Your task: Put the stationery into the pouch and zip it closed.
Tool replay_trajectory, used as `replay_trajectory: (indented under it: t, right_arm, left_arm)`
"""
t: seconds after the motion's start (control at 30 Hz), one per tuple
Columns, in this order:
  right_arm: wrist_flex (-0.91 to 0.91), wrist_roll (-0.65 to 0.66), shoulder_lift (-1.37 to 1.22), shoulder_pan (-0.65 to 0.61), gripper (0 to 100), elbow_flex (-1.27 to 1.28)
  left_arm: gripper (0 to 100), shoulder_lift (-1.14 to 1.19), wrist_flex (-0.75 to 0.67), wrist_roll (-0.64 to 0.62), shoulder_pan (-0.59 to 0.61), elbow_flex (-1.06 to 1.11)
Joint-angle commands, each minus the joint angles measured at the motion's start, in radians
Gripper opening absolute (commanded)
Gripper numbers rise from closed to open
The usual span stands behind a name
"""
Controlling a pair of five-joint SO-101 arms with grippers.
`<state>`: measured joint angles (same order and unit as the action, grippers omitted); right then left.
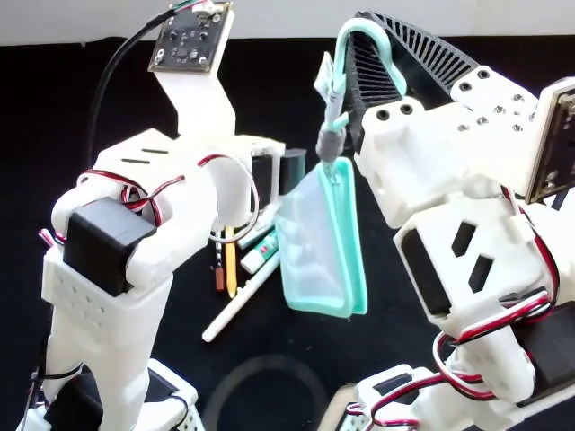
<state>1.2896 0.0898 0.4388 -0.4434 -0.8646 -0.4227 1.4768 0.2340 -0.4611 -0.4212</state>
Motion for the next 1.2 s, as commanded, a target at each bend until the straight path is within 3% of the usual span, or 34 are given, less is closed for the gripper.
replay_trajectory:
  t: [0.0, 0.2, 0.77, 1.17]
  right_arm:
    - [0.002, -0.011, 0.007, -0.008, 0.6, -0.005]
    - [0.002, -0.011, 0.008, -0.008, 0.6, -0.007]
    - [0.022, -0.006, -0.001, -0.005, 0.6, -0.102]
    - [0.022, -0.005, -0.002, -0.005, 0.6, -0.102]
  left_arm:
    - [15, 0.001, -0.032, -0.008, -0.01, -0.036]
    - [15, 0.004, -0.069, -0.068, -0.012, -0.036]
    - [15, 0.074, -0.064, -0.066, -0.074, -0.036]
    - [15, 0.036, 0.126, -0.066, 0.01, -0.125]
